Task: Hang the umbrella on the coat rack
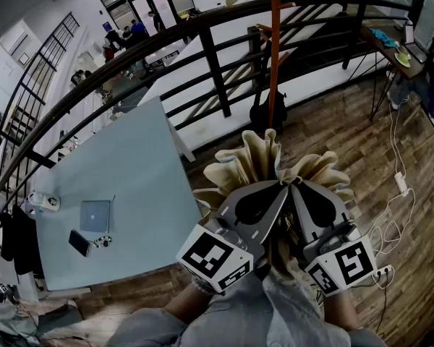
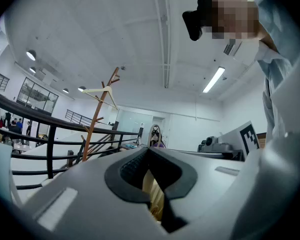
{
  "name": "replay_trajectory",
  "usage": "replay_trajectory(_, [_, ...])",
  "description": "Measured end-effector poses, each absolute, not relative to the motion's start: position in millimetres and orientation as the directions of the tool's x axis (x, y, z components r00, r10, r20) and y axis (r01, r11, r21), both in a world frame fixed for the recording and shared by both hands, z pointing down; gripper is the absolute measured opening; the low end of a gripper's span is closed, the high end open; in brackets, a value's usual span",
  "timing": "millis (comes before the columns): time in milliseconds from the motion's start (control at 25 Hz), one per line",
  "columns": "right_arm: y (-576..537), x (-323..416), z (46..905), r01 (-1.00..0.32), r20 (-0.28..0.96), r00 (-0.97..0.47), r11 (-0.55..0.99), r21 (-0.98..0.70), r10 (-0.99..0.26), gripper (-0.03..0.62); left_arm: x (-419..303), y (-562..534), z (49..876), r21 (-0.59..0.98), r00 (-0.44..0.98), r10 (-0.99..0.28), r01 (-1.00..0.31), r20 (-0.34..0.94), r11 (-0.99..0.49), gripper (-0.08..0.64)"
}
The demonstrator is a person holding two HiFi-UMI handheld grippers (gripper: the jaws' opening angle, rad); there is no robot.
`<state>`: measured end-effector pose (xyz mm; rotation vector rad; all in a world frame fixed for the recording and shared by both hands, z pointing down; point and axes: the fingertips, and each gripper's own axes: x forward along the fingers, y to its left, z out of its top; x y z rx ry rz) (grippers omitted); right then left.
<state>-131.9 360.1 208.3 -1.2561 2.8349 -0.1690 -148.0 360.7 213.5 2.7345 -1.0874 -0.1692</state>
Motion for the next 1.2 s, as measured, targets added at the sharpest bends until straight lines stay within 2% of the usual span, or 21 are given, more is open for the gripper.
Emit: replay_trajectory(1200, [342.4, -42.4, 201.7, -0.719, -0.016, -0.689, 0.686, -0.111, -0.725, 0.004, -59.0, 343.7, 207.7, 0.211, 0.713, -0.699, -0.677, -0.049, -0.705, 0.009])
